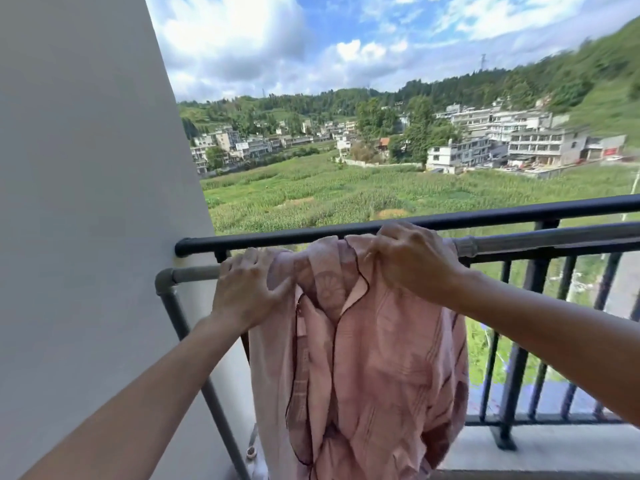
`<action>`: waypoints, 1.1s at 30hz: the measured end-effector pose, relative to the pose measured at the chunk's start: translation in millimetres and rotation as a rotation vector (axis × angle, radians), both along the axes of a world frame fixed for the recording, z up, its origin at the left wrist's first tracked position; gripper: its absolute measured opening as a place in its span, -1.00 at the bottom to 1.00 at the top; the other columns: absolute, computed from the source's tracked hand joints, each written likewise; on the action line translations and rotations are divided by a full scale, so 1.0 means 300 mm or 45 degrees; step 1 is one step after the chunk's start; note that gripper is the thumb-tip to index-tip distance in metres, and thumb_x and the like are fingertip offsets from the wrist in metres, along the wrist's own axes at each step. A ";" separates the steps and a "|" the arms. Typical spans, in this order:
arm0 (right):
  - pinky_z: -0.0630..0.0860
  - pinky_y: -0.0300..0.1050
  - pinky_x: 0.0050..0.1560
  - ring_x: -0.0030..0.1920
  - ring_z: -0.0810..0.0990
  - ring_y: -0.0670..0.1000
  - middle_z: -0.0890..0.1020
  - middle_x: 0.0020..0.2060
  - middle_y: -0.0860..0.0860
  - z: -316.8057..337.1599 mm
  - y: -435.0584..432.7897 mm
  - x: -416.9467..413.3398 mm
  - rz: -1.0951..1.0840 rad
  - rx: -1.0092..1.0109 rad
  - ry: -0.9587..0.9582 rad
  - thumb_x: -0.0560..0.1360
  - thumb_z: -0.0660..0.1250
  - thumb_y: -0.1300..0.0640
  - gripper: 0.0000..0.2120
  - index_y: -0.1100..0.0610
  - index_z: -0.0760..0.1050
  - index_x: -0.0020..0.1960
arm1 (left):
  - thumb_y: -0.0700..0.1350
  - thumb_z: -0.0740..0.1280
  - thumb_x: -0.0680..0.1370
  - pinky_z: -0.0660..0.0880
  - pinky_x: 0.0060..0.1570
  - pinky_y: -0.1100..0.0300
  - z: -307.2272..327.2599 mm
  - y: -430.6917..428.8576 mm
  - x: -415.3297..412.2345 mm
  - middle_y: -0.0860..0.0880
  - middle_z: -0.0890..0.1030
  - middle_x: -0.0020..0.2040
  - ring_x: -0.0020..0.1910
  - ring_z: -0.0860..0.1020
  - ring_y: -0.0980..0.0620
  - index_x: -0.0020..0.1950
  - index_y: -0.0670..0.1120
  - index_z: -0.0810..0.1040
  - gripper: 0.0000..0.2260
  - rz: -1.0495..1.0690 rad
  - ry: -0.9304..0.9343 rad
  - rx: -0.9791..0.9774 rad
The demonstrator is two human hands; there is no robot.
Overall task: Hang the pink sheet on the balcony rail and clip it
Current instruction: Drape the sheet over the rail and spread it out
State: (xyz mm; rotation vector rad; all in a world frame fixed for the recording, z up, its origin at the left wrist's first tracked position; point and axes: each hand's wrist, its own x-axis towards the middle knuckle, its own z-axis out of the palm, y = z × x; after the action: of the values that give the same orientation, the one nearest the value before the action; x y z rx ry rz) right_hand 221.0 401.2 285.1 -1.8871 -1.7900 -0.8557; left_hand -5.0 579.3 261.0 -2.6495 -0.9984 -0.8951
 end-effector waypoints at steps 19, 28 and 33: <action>0.53 0.08 0.03 0.03 0.53 0.13 0.54 0.12 0.10 0.149 -0.056 0.082 -0.485 -0.246 0.186 0.57 0.22 -0.10 -0.67 0.08 0.53 0.20 | -0.12 0.19 0.47 0.33 0.19 -0.09 0.007 0.052 0.017 -0.11 0.58 0.14 0.19 0.49 -0.18 0.24 -0.05 0.52 -0.64 0.112 0.026 0.005; 0.59 -0.01 -0.16 -0.22 0.63 0.09 0.68 -0.24 0.02 0.112 -0.020 0.053 -0.117 -0.124 0.147 0.55 0.31 0.06 -0.83 0.07 0.66 -0.07 | -0.27 0.35 0.41 0.52 -0.10 -0.04 0.024 0.069 -0.155 -0.15 0.66 -0.05 -0.04 0.59 -0.25 0.00 -0.15 0.65 -0.80 0.104 -0.213 0.084; 0.55 -0.04 -0.13 -0.14 0.66 0.18 0.72 -0.17 0.13 0.286 0.025 0.224 -0.263 0.226 0.377 0.46 0.42 0.04 -0.85 0.08 0.70 -0.04 | -0.26 0.30 0.51 0.50 -0.12 -0.02 0.116 0.097 -0.211 -0.24 0.69 -0.12 -0.12 0.62 -0.30 0.01 -0.13 0.70 -0.80 0.146 -0.419 0.066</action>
State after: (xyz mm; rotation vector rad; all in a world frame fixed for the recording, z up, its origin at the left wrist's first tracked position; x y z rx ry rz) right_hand 288.4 408.8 370.9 -1.9852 -1.3199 -0.7302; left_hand -68.3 608.5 295.8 -2.4215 -1.1635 -1.3394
